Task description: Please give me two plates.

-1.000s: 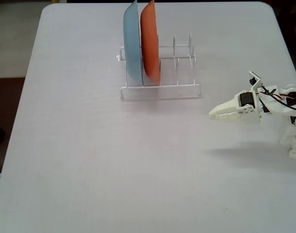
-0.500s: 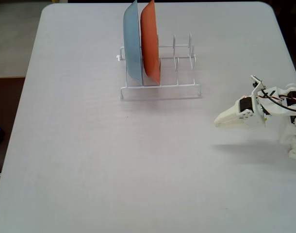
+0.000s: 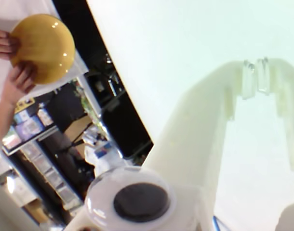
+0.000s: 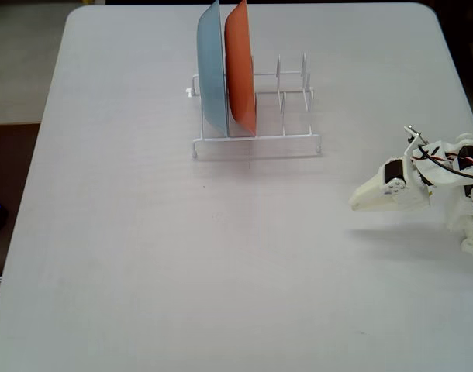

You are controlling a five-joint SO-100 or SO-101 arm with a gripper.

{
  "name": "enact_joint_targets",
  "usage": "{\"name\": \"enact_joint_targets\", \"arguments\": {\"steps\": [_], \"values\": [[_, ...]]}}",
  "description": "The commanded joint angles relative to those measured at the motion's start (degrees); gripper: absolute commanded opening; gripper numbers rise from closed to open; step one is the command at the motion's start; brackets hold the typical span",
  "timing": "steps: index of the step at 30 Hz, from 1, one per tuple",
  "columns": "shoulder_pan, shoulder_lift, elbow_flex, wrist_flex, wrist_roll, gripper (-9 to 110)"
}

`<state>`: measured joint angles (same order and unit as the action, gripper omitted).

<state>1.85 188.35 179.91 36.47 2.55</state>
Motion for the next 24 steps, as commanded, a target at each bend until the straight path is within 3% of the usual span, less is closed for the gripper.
{"name": "enact_joint_targets", "arguments": {"steps": [1,24], "values": [[-0.2,1.4,-0.3,0.8,0.1,0],[-1.3,1.4,-0.3,1.8,-1.3,0]]}}
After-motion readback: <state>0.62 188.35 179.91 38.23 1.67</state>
